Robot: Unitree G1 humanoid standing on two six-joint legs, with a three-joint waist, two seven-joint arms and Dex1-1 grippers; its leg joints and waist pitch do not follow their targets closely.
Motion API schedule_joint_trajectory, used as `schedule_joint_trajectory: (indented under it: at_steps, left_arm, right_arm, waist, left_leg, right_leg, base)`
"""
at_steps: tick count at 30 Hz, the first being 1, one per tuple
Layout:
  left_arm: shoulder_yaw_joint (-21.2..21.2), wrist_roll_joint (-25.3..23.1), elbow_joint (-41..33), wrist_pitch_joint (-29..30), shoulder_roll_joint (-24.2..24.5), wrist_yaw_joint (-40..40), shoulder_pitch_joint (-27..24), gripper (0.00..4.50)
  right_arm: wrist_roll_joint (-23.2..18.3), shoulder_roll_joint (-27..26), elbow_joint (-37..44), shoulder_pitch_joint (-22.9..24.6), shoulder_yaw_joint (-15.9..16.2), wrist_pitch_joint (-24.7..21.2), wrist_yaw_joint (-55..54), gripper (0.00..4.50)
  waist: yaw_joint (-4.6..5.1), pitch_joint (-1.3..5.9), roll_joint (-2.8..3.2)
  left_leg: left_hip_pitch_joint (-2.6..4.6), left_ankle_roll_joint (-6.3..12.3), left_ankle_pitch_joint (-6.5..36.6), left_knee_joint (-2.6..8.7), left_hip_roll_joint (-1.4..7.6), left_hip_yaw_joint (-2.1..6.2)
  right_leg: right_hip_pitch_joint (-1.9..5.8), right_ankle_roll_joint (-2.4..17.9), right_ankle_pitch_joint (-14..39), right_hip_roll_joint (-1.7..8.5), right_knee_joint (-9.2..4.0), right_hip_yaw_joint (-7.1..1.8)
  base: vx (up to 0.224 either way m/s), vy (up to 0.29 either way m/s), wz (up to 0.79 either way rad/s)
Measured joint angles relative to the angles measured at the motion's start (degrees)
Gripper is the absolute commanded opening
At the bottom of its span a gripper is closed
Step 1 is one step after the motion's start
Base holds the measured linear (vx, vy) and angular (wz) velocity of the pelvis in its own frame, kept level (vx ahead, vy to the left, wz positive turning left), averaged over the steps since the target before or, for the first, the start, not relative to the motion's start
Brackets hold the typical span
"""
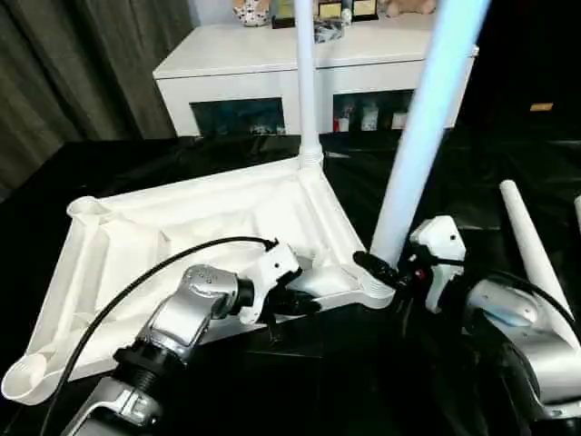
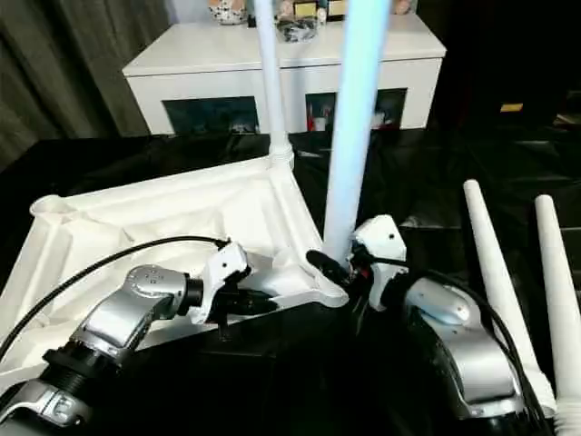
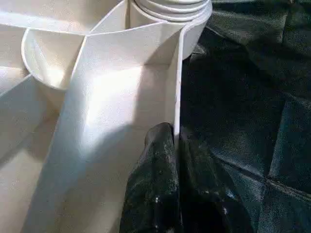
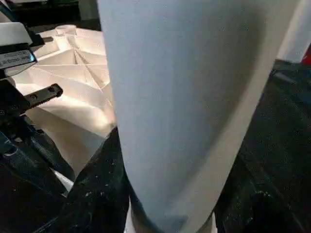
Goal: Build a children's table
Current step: Insert table leg to table base
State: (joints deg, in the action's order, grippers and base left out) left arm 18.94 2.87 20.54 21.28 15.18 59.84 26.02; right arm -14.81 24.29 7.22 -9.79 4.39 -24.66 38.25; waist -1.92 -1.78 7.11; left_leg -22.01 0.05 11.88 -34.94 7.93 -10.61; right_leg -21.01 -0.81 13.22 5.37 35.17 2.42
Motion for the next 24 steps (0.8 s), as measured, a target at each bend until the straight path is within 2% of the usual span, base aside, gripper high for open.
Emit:
schedule_joint_trajectory:
  at_steps: [7,14,15,16,18,21,24]
  left_arm:
    - [0.0,-0.3,-0.1,0.0,0.2,-0.9,0.0,0.00]
    - [0.0,-0.4,0.0,0.0,0.1,-1.4,0.0,0.00]
    - [0.0,-0.5,0.1,0.0,0.0,-1.5,0.0,0.47]
    - [-0.2,-0.4,0.8,0.0,-0.5,-1.6,0.4,0.59]
    - [-1.6,0.4,1.6,0.0,-2.4,-3.2,1.0,0.61]
    - [-2.6,1.3,1.6,-0.5,-4.4,-6.0,3.4,0.86]
    - [-3.0,1.1,1.8,-1.7,-4.4,-7.6,4.6,0.99]
  right_arm:
    - [-1.6,-0.7,-5.6,-3.9,-0.1,-1.7,2.9,1.86]
    - [-1.7,-1.2,-6.9,-4.3,-0.5,-1.7,3.2,1.86]
    - [-1.7,-1.3,-7.0,-4.2,-0.6,-1.7,3.2,1.86]
    - [-1.6,-1.4,-7.1,-4.1,-0.9,-1.7,3.2,1.86]
    - [-1.6,-1.7,-7.1,-3.9,-1.3,-1.7,2.9,1.86]
    - [-1.6,-2.9,-7.0,-3.9,-0.9,-1.7,2.7,1.86]
    - [-1.6,-3.1,-6.5,-3.6,-0.2,-1.7,2.7,1.86]
  waist:
    - [0.27,0.08,-0.73]
    - [0.32,0.20,-1.24]
    - [0.29,0.24,-1.22]
    - [0.27,0.24,-1.27]
    - [0.19,0.25,-1.29]
    - [0.26,0.17,-2.08]
    - [0.78,0.32,-1.98]
  left_leg:
    - [0.09,-0.02,0.0,0.08,0.00,-0.01]
    - [0.12,-0.04,0.0,0.12,0.00,-0.06]
    - [0.13,-0.04,0.0,0.12,0.00,-0.07]
    - [0.16,-0.04,0.0,0.13,0.00,-0.08]
    - [0.18,-0.05,0.0,0.14,0.00,-0.12]
    - [0.22,-0.11,0.0,0.43,0.01,-0.11]
    - [0.40,-0.22,-0.1,0.44,0.01,-0.10]
  right_leg:
    - [0.00,0.0,0.0,0.00,-0.01,-0.01]
    - [0.02,0.0,0.0,0.00,-0.16,-0.05]
    - [0.02,0.0,0.0,-0.01,-0.17,-0.06]
    - [0.05,0.0,0.0,-0.01,-0.21,-0.07]
    - [0.07,-0.1,0.1,-0.01,-0.22,-0.10]
    - [0.04,-0.1,0.1,-0.03,-0.29,-0.04]
    - [0.12,0.0,0.0,-0.02,-0.39,-0.07]
  base:
    - [0.000,0.000,0.00]
    - [0.000,0.000,0.00]
    - [0.000,0.000,0.00]
    - [0.000,0.000,0.00]
    - [0.000,0.000,0.00]
    - [0.000,0.000,0.00]
    - [0.000,0.000,0.00]
